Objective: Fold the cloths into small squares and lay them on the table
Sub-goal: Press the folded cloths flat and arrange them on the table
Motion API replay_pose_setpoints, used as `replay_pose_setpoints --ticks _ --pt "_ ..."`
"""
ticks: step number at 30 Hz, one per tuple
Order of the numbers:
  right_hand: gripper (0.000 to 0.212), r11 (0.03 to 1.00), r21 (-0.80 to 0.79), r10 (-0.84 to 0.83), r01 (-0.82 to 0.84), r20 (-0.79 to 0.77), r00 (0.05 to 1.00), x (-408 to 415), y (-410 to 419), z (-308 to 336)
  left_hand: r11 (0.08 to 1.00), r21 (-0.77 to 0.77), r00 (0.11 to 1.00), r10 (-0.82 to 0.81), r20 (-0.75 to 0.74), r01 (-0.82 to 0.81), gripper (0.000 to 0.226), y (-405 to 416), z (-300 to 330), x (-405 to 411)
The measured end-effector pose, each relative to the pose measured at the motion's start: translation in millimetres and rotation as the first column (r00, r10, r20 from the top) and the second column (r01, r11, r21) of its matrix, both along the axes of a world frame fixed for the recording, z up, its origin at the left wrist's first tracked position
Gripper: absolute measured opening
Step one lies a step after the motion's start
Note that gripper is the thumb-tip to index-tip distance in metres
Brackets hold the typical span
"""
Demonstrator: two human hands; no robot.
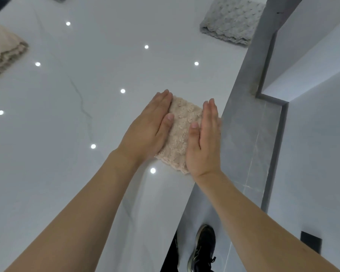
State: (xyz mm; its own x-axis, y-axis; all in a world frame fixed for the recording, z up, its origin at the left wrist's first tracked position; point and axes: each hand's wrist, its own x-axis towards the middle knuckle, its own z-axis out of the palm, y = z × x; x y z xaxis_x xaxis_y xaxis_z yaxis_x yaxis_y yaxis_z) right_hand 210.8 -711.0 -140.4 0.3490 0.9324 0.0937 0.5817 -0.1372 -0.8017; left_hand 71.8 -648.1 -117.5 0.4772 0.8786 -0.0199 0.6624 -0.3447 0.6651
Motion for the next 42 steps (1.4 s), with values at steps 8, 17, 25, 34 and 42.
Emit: replay_pose_setpoints --ticks 8,17,25,34,42 --pt "0.062 0.992 -0.127 0.037 -0.005 0.25 0.967 4.7 -1.1 -5.9 0.996 0.086 0.995 -0.023 -0.095 0.031 0.053 2.3 -7.0 0.3" --pt "0.062 0.983 -0.184 0.094 -0.03 0.353 0.931 9.9 -2.4 -4.4 0.991 0.113 0.986 -0.049 -0.16 0.068 0.055 4.9 -9.7 -1.9" --pt "0.062 0.964 -0.266 0.141 -0.03 0.411 0.901 24.8 -4.9 -4.6 0.99 0.132 0.96 -0.013 -0.28 0.052 0.057 6.2 -12.2 -16.4" --pt "0.056 0.959 -0.175 0.274 -0.224 0.356 0.894 75.7 13.5 11.1 0.861 0.141 0.854 0.506 -0.124 -0.489 0.049 -23.4 -15.6 -35.1" --pt "0.048 0.661 -0.077 0.745 -0.747 -0.059 0.665 67.4 72.1 40.3 0.485 -0.154 0.445 0.864 0.235 -0.861 0.054 -71.3 3.9 59.0"
